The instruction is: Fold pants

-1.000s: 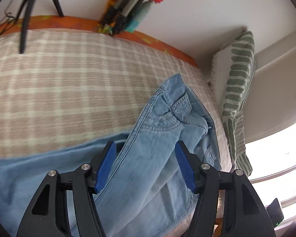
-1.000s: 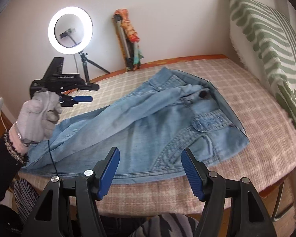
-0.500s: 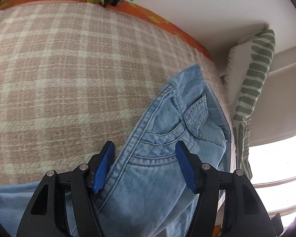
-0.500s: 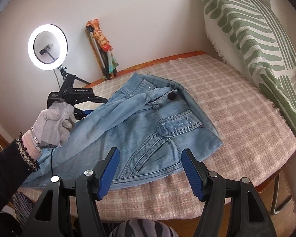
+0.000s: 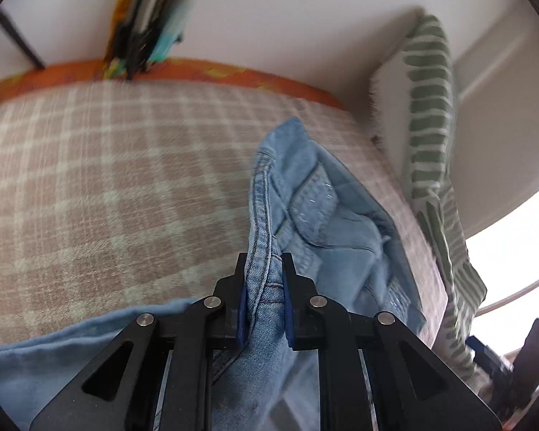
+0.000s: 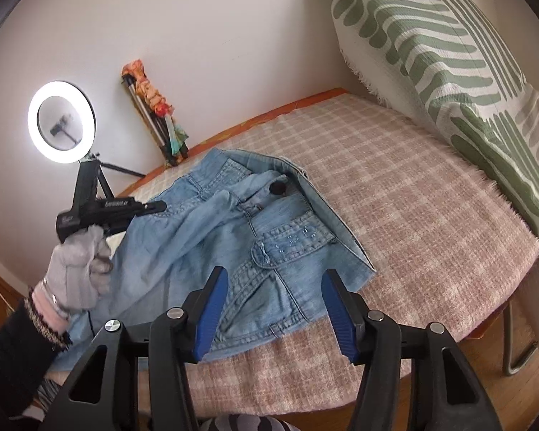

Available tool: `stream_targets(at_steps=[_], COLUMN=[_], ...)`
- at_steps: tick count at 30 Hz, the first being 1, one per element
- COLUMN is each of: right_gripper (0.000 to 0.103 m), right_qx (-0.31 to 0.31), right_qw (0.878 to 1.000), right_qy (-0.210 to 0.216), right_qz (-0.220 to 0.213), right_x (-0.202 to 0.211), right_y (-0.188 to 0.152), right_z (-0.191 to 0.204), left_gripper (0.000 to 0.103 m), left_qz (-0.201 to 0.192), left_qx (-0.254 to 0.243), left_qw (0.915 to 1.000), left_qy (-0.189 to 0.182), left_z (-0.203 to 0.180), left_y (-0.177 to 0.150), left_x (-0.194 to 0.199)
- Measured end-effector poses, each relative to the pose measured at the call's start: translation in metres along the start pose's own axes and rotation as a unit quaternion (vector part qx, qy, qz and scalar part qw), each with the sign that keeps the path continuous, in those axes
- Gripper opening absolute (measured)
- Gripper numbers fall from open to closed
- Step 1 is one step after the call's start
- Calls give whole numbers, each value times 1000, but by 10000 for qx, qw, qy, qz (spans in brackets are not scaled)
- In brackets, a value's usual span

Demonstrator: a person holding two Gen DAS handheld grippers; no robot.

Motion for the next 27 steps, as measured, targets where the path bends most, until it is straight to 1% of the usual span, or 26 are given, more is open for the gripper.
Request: stream_targets(at_steps=[3,4,7,10,13,15,16,20,22,23,24,25,26,27], right_gripper=[57,57,58,59,64,65,68,72,74,74,74,72,69,62], right_qx=[-107,-126,-284,-630,-902,-1202,-1344,-1846,-2041,-2084,-2040,-1942,-1884,-1861], right_qw=[9998,9997,9986,9959,9931,9884,9862,9748,9700,9693,9715,9756,9780,9790], right_qy=[138,217,427,621,743,927,969,1245,1309,1281,1169,955,803,692], right_qz=[-49,-68,-153,-169,-142,-45,-32,123,199,253,296,358,393,464], right_x=[-4,-6,-10,-17,-26,-35,-38,-55,-62,-67,-71,-75,-79,-83], right_y=[10,14,24,33,40,41,41,34,27,24,21,18,16,13], right_z=[-1,-1,0,-6,-15,-24,-29,-44,-50,-53,-56,-59,-62,-65], left_gripper=[13,12,8,7,7,7,7,7,7,11,11,12,12,12], left_qz=[-70,-40,47,183,444,589,682,1063,1130,1201,1259,1294,1290,1245], left_qx=[-449,-530,-879,-1336,-1694,-1887,-1976,-1995,-2041,-2032,-1989,-1903,-1855,-1801], left_qw=[9986,9978,9942,9875,9795,9747,9722,9668,9648,9643,9647,9656,9663,9681], left_qy=[-259,-403,-622,-811,-998,-1047,-1054,-1189,-1211,-1200,-1183,-1208,-1235,-1214], left_z=[-27,-36,-59,-85,-104,-112,-115,-119,-119,-122,-118,-116,-113,-109], left_y=[-8,-14,-30,-53,-82,-96,-104,-124,-131,-134,-135,-132,-130,-125], left_x=[18,24,32,35,33,29,26,18,17,19,24,27,33,41])
Point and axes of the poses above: each gripper's, at about its wrist camera, not at the fingertips, and x roughly against the way its jaws point, z to its left, y to its top, the point moved 1 cm from there along -x, roughly the way its jaws point, and after that the axes turned 15 degrees about -z, right-handed, at the moved point
